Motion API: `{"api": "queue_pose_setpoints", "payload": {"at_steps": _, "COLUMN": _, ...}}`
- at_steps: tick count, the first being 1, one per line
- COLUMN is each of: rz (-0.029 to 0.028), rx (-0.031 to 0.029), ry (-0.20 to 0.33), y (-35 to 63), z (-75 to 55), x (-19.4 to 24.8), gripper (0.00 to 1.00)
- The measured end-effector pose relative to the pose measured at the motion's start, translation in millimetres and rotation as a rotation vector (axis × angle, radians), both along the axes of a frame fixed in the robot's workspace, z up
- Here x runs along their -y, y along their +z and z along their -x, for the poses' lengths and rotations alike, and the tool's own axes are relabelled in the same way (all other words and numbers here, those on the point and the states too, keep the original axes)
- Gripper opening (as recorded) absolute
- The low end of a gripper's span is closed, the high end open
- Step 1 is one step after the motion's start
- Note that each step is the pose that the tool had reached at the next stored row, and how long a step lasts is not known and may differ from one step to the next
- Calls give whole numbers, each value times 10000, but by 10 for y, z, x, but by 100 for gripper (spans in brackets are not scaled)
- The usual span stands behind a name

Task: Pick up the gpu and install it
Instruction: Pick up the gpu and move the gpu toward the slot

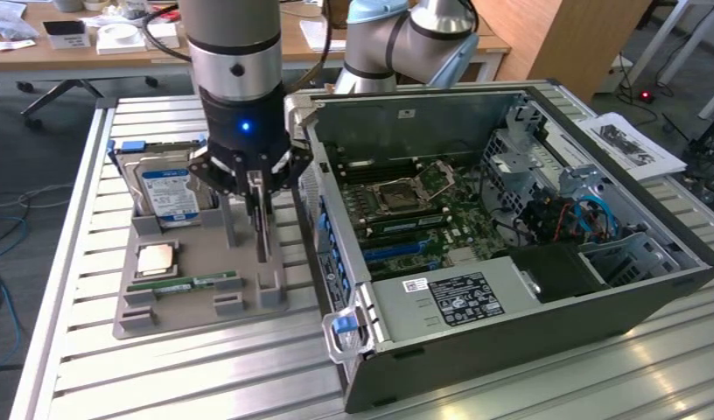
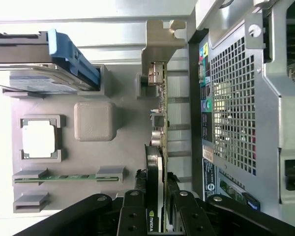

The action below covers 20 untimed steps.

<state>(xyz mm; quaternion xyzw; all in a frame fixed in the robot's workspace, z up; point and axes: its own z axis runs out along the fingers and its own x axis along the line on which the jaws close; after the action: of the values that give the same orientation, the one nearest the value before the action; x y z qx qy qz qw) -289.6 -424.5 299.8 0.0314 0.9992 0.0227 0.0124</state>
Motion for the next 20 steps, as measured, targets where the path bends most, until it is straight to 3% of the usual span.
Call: {"api": "queue_pose_setpoints", "payload": {"at_steps": 20, "rz": 1, "rx": 0, "ry": 0, "y": 561, "z": 0, "x": 0, "gripper": 27}}
